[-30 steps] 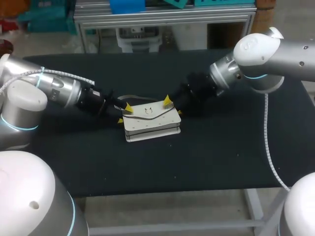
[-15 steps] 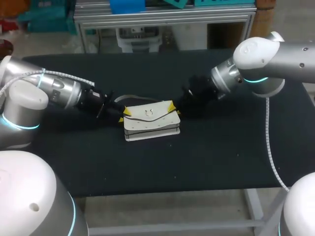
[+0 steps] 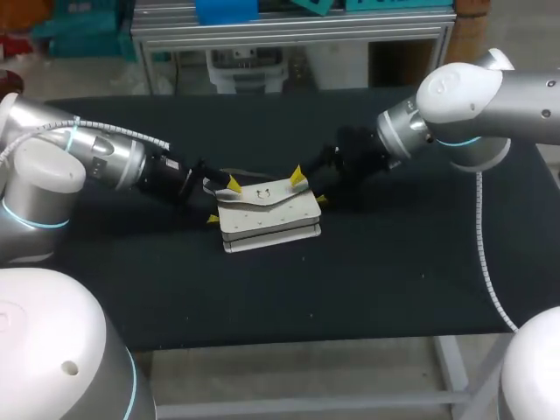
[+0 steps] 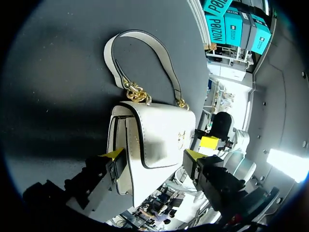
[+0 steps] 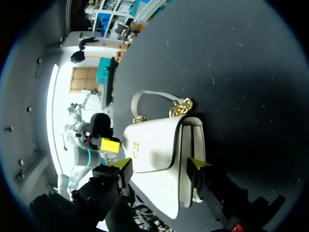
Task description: Pick up the bag, open it, inspect its contents, close it, and place it on the opposite side
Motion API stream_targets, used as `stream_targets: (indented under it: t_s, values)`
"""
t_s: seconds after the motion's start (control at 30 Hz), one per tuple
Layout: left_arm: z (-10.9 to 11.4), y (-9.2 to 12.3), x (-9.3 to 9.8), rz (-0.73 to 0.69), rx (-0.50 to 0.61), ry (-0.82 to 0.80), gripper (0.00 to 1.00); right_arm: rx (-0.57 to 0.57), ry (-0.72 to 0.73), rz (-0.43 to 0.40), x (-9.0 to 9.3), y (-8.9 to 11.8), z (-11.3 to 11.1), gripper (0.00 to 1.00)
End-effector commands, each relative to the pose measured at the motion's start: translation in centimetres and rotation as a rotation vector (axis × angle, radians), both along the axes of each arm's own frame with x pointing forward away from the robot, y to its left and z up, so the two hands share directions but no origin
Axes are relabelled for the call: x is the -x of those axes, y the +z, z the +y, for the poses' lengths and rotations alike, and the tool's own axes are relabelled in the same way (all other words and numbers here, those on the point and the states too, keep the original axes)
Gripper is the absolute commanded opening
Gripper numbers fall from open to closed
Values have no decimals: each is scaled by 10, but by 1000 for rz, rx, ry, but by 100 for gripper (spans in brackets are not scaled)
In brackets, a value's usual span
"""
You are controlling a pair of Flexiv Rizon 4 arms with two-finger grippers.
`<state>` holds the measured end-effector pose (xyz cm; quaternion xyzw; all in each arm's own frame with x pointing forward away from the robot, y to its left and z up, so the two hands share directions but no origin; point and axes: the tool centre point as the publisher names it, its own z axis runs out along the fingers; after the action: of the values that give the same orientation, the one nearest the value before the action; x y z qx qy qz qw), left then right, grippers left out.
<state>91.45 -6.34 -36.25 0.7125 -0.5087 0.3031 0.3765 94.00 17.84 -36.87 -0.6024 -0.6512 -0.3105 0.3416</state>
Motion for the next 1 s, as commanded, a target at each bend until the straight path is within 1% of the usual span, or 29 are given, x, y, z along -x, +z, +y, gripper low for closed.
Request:
stream_targets:
  t_s: [0.03,0.07,0.1,0.13,0.17,0.23,0.3,0.33,0.37,0.4,0.43,0.47,0.5,0.63,0.73,0.77,0.8,0.83,0.87,0.9,0.93,0.97,1.0]
  values:
    - [-1,-5,1,5,3,2,79,2,-9,-5,3,-1,3,100]
    - [-1,-6,1,9,6,3,75,1,-9,-4,3,-2,4,91]
    - [-2,-6,0,13,12,2,67,-1,-9,-4,3,-2,5,86]
    - [-2,-6,0,14,13,3,55,-1,-7,-3,3,-2,6,84]
    - [-2,-6,0,14,15,4,47,-1,-6,-2,3,-2,7,82]
    - [-2,-6,0,15,20,4,40,-2,-4,-2,3,-2,8,79]
    - [-3,-7,-1,20,20,4,36,-4,-3,-3,3,-2,8,65]
    - [-4,-9,-2,26,15,7,36,-4,-3,-3,3,-3,9,60]
    - [-5,-12,-3,29,6,13,34,-5,-4,-2,3,-4,9,51]
    - [-5,-16,-4,44,7,17,25,-4,-5,-1,3,-6,9,45]
    - [-4,-20,-5,56,9,19,7,-3,-7,5,4,-9,9,36]
    - [-4,-24,-6,65,6,26,0,-4,-8,11,4,-12,9,20]
    - [-4,-28,-7,79,8,27,0,-3,-8,17,5,-14,9,0]
    - [-4,-39,-7,109,6,27,0,-4,-10,29,7,-21,8,0]
    - [-3,-38,-5,109,10,26,0,-9,-13,36,8,-23,7,0]
    - [-3,-35,-4,98,13,30,6,-10,-14,36,8,-23,7,0]
    - [-2,-30,-3,85,18,29,33,-14,-17,32,8,-22,7,9]
    - [-2,-27,-2,74,22,32,45,-17,-22,25,8,-20,7,34]
    - [-2,-22,-1,59,26,39,49,-20,-27,16,7,-18,6,50]
    - [-2,-18,0,48,35,41,50,-25,-32,6,7,-16,6,72]
    - [-1,-15,1,39,43,43,52,-27,-38,-2,7,-14,6,85]
    - [-1,-12,2,27,46,47,55,-32,-40,-7,6,-12,6,93]
    - [-1,-9,2,17,47,50,53,-35,-41,-11,6,-11,6,93]
